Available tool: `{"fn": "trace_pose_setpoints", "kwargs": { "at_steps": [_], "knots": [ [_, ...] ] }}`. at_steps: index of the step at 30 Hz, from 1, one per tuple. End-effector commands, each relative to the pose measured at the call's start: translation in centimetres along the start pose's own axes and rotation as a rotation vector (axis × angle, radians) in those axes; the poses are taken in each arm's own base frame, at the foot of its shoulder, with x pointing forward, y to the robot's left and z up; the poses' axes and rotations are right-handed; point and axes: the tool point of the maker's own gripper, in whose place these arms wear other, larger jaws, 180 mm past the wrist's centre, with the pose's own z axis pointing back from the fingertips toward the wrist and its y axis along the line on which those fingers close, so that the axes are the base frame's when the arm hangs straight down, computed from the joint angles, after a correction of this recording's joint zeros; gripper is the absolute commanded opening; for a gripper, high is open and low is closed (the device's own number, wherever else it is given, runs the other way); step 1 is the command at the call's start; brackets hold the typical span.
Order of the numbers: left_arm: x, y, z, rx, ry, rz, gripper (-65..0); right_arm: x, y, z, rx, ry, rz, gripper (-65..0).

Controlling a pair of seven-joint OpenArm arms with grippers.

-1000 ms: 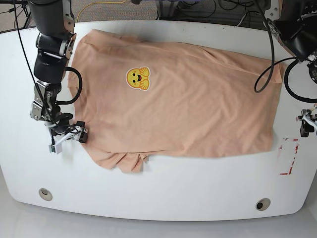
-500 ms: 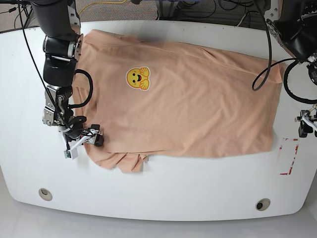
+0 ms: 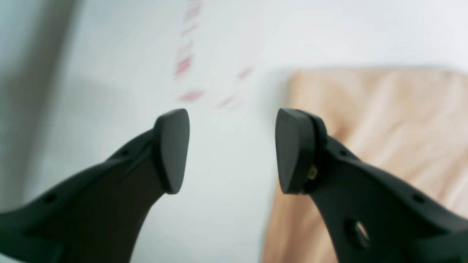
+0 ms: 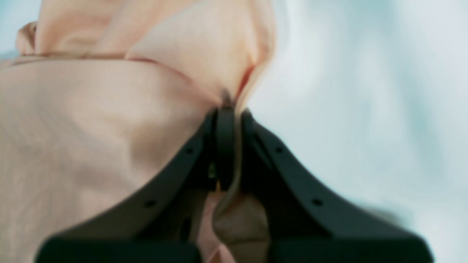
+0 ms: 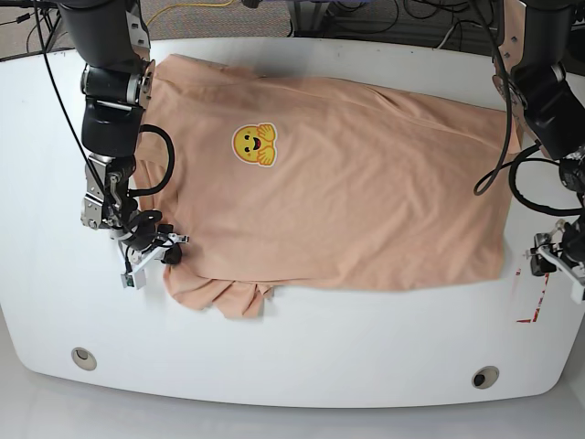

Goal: Layout the t-shirt on the table in an organized manner, then fold the t-shirt properly
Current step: 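Move the right gripper to the shirt hem corner and grasp it, then grasp the opposite hem corner with the left gripper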

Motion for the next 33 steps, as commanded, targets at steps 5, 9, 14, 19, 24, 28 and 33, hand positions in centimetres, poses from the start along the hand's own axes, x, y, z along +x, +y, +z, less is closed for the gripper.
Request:
{"fn": "trace_pose_setpoints", "kwargs": {
  "at_steps": [5,9,14,19,24,28,33],
  "knots": [
    [1.2,-1.2,-3.6,-0.084,-0.039,0.096,-29.9,2.4,0.0,0.4,0.003,-0.049,0.015,-63.4],
    [0.6,-2.1,-5.1,-0.117,-0.046,0.159,-29.9,2.4,0.0,0.3,0.004,-0.049,0.015,-63.4],
    [-0.3,-1.8,-6.2,-0.083,-0.056,0.245,-29.9,2.4,0.1,0.3,0.009,-0.049,0.016,-63.4],
    [-1.3,-2.5,-6.9,-0.091,-0.042,0.277,-29.9,2.4,0.2,0.3,0.01,-0.049,0.017,-63.4],
    [-1.0,-4.8,-7.7,-0.133,-0.037,0.291,-29.9,2.3,0.1,0.4,0.01,-0.049,0.016,-63.4],
    [-1.0,-5.2,-7.8,-0.142,-0.032,0.291,-30.3,2.3,0.1,0.4,0.01,-0.049,0.016,-63.4],
    [-1.6,-6.8,-8.2,-0.169,0.001,0.289,-37.1,2.3,0.1,0.4,0.01,-0.049,0.016,-63.4]
  ]
}}
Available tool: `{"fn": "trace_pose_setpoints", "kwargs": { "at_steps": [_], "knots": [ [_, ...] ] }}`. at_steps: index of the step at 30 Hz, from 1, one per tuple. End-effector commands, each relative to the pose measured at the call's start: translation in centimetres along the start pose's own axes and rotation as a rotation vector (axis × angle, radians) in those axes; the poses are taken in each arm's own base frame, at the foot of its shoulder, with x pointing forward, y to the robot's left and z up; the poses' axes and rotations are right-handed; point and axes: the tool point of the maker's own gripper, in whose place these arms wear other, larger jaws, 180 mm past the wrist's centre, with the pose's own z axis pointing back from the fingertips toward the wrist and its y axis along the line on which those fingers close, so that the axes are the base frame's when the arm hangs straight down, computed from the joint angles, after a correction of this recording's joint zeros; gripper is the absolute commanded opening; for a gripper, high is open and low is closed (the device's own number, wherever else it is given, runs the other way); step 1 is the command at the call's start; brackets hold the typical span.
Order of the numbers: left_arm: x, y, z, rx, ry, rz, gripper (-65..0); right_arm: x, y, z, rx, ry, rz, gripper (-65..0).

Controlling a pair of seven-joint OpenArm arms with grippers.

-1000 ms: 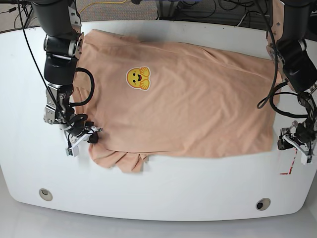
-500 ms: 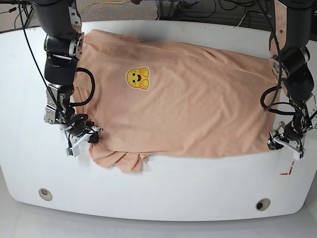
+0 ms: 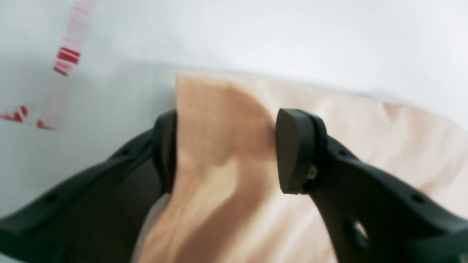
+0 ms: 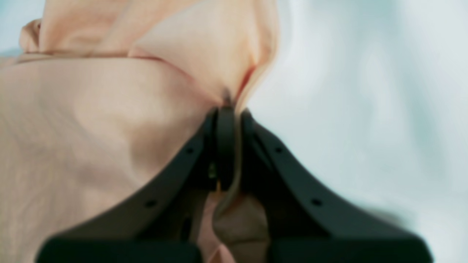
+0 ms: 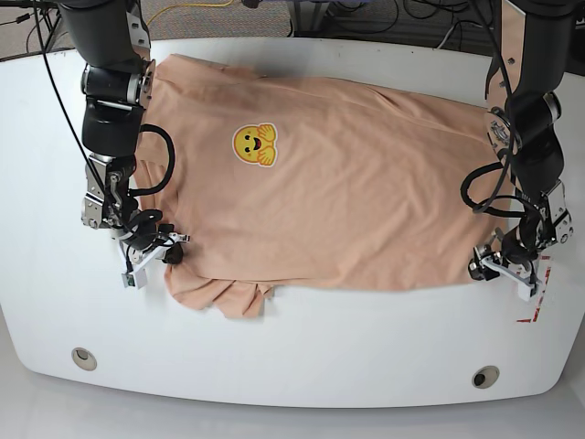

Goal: Layout the t-shirt on the table in an organized manner, then fold the t-shirt properly
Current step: 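Grasp the opposite hem corner with the left gripper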

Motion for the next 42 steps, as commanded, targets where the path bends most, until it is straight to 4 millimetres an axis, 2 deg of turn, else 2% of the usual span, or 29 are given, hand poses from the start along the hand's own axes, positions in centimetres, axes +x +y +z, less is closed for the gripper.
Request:
{"fn": "trace_pose_setpoints", "kwargs": {
  "at_steps": [1,2,3,5,7,10,13,17,22,26,30,38,42],
  "knots": [
    [2.5,-0.1,0.6,-0.003,-0.04,-0.007,-40.0,2.4,-0.1,0.4,0.001,-0.05,0.014,-63.4],
    [2.4,-0.1,0.6,-0.003,-0.035,-0.007,-47.1,2.5,-0.2,0.5,-0.001,-0.051,0.016,-63.4],
    [2.4,-0.1,0.6,-0.003,-0.035,-0.007,-50.0,2.5,-0.2,0.5,-0.001,-0.051,0.016,-63.4],
    [2.4,0.0,0.6,-0.001,-0.036,-0.007,-60.1,2.5,-0.3,0.5,-0.002,-0.051,0.016,-63.4],
    [2.3,0.0,0.7,-0.004,-0.033,-0.011,-63.6,2.5,-0.3,0.5,-0.002,-0.051,0.016,-63.4],
    [2.2,-0.8,0.7,-0.05,-0.031,-0.043,-64.2,2.5,-0.3,0.5,-0.002,-0.051,0.016,-63.4],
    [2.9,-1.7,1.1,-0.093,-0.052,-0.096,-64.4,2.6,-0.2,0.5,-0.002,-0.053,0.016,-63.4],
    [1.6,-1.7,1.9,-0.096,-0.001,-0.209,-64.4,2.6,-0.2,0.5,-0.002,-0.053,0.016,-63.4],
    [1.0,-1.6,3.6,-0.046,0.005,-0.353,-64.4,2.9,-0.3,0.6,-0.003,-0.058,0.02,-63.4],
    [0.4,-1.4,5.3,-0.001,-0.01,-0.429,-64.4,4.2,0.2,1.1,-0.001,-0.093,0.051,-63.4],
    [0.4,-1.2,6.4,0.024,-0.023,-0.468,-64.6,4.7,0.6,1.7,-0.007,-0.098,0.085,-63.6],
    [3.1,-1.3,8.5,0.066,-0.114,-0.501,-65.0,7.0,1.9,3.4,-0.012,-0.11,0.172,-63.7],
    [4.8,-1.1,10.1,0.102,-0.154,-0.489,-65.0,9.2,2.7,4.8,-0.021,-0.151,0.233,-63.7]
  ]
}}
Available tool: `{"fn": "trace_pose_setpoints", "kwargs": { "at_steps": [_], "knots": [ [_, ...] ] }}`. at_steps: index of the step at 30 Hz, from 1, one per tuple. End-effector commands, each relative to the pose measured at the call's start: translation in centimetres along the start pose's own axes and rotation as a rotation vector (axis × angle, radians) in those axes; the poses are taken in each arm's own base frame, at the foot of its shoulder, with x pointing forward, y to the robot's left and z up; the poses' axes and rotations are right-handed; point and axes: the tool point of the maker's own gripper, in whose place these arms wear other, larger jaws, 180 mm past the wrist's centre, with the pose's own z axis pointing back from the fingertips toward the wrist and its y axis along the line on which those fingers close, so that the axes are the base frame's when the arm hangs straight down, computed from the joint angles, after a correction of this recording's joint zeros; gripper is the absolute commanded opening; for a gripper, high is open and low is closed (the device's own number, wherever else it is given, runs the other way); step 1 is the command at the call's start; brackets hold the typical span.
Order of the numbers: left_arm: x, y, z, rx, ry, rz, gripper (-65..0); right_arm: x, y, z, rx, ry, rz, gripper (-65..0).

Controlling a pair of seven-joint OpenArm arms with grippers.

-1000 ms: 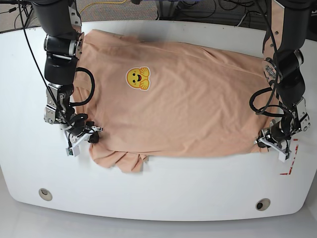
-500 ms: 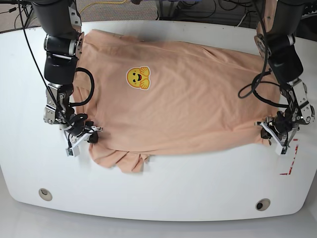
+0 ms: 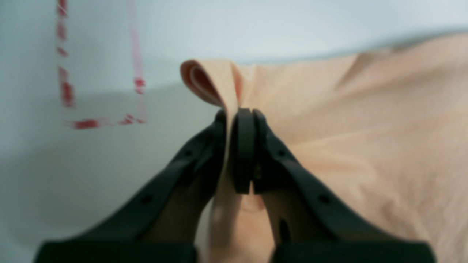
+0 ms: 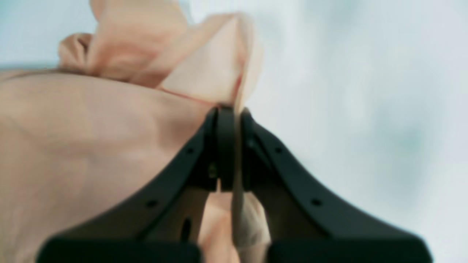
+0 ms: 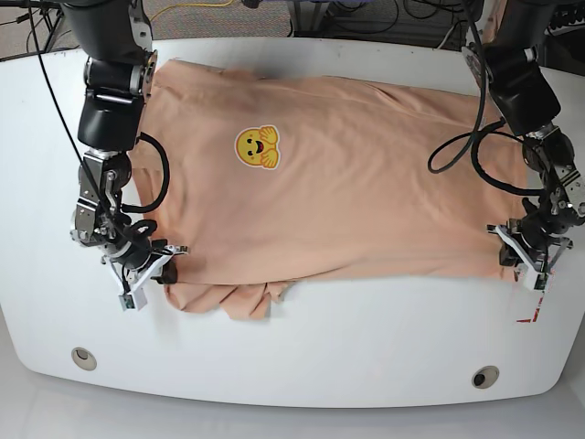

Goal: Layout the t-shirt on the table in an organized manner, then fold the t-shirt properly
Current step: 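Grasp the opposite hem corner with the left gripper, then lift the hem with both grippers and swing it toward the collar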

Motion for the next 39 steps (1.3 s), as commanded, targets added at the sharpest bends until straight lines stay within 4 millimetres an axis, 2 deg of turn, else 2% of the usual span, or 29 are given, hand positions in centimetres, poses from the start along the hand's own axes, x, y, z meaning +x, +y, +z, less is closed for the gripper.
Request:
{"fn": "trace_pose_setpoints", "kwargs": {
  "at_steps": [1,3,7,10,13,20,21,25,26,29,32,36,39],
  "knots": [
    [4.3,2.0,2.0,0.064,-0.102,-0.015,-65.0,5.1,-0.2,2.0,-0.019,-0.111,0.069,-63.7],
    [6.2,2.5,2.7,0.085,-0.136,-0.027,-65.0,6.5,0.1,2.7,-0.026,-0.131,0.099,-63.7],
    [8.5,2.9,3.6,0.108,-0.159,-0.044,-65.0,8.7,-0.6,4.5,-0.059,-0.161,0.158,-63.7],
    [11.4,3.3,5.2,0.144,-0.204,-0.074,-65.0,10.8,-0.7,5.6,-0.076,-0.189,0.191,-63.7],
    [14.7,3.7,7.3,0.187,-0.264,-0.104,-65.0,12.7,-0.9,6.5,-0.091,-0.2,0.22,-63.7],
    [22.8,4.5,13.1,0.284,-0.411,-0.146,-65.0,19.8,-2.7,10.6,-0.166,-0.284,0.283,-63.7],
    [24.2,4.6,14.3,0.301,-0.441,-0.151,-65.0,21.6,-3.0,11.7,-0.181,-0.312,0.3,-63.6],
    [28.5,4.9,18.6,0.356,-0.55,-0.157,-65.0,26.5,-2.7,14.8,-0.212,-0.362,0.409,-63.6],
    [30.1,4.9,20.0,0.372,-0.579,-0.164,-65.0,28.6,-2.5,16.3,-0.233,-0.383,0.45,-63.6],
    [33.6,4.6,23.4,0.397,-0.65,-0.181,-65.0,32.8,-1.9,19.7,-0.284,-0.424,0.526,-63.6],
    [36.2,4.5,26.7,0.42,-0.717,-0.182,-65.0,36.3,-1.2,23.2,-0.336,-0.475,0.578,-63.6],
    [37.7,4.7,29.2,0.437,-0.761,-0.167,-65.0,38.9,-1.3,26.9,-0.395,-0.508,0.591,-63.6],
    [38.1,4.5,29.7,0.439,-0.772,-0.174,-65.0,39.1,-1.8,28.0,-0.421,-0.486,0.611,-63.6]
  ]
}}
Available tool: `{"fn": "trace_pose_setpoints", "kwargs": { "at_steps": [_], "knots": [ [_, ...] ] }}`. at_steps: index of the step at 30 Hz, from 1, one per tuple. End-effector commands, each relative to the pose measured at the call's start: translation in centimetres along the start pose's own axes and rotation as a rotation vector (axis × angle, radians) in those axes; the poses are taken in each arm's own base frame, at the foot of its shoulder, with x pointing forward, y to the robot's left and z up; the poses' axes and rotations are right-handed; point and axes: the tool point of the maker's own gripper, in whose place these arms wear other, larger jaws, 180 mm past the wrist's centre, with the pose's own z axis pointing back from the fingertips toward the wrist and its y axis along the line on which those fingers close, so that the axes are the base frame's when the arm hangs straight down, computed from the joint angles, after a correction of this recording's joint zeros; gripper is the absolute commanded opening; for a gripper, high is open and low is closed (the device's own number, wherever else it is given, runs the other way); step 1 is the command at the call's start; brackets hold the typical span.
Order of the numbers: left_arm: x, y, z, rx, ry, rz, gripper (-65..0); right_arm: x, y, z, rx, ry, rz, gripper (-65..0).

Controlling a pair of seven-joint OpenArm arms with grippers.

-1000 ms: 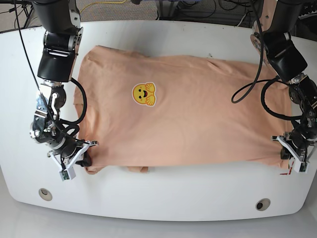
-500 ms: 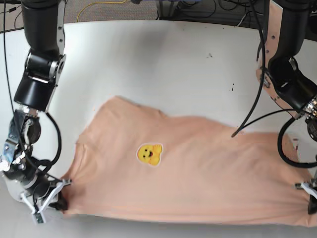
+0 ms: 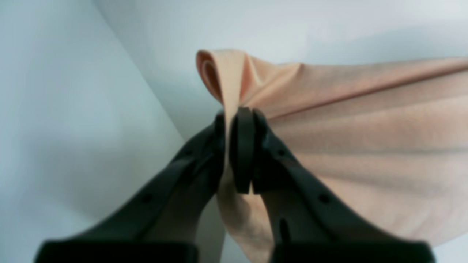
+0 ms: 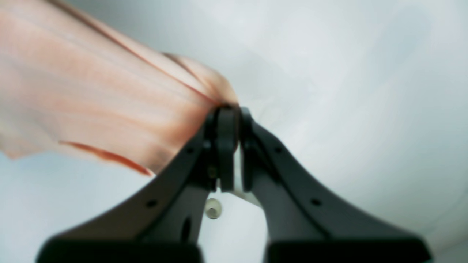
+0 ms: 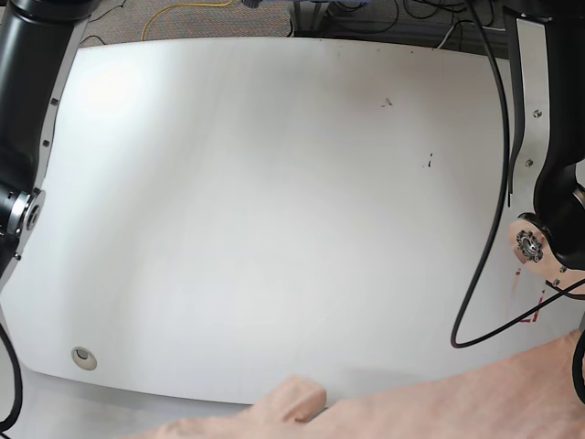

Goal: Layout the t-shirt on the table in an organized manner, then fold the t-shirt properly
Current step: 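Lift the hem with both grippers and swing it toward the collar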

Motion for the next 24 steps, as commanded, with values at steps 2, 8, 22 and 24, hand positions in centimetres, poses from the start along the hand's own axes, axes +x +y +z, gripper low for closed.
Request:
{"fn": "trace_pose_setpoints", "kwargs": {
  "at_steps": [2,8,22,24],
  "knots": [
    [1.2,0.5,0.3,0.028,-0.014,-0.024,-65.0,0.1,-3.3,2.3,-0.081,0.046,0.057,-63.6],
    [-3.5,-1.8,0.4,0.002,0.076,-0.074,-65.0,-4.2,-2.3,3.9,-0.098,0.134,0.131,-63.6],
    [-22.4,-11.7,6.2,-0.252,0.414,-0.118,-65.0,-25.1,10.2,10.3,0.009,0.405,-0.073,-63.6],
    [-25.4,-13.1,7.8,-0.303,0.472,-0.114,-65.0,-27.6,12.7,11.2,0.044,0.448,-0.129,-63.4]
  ]
}}
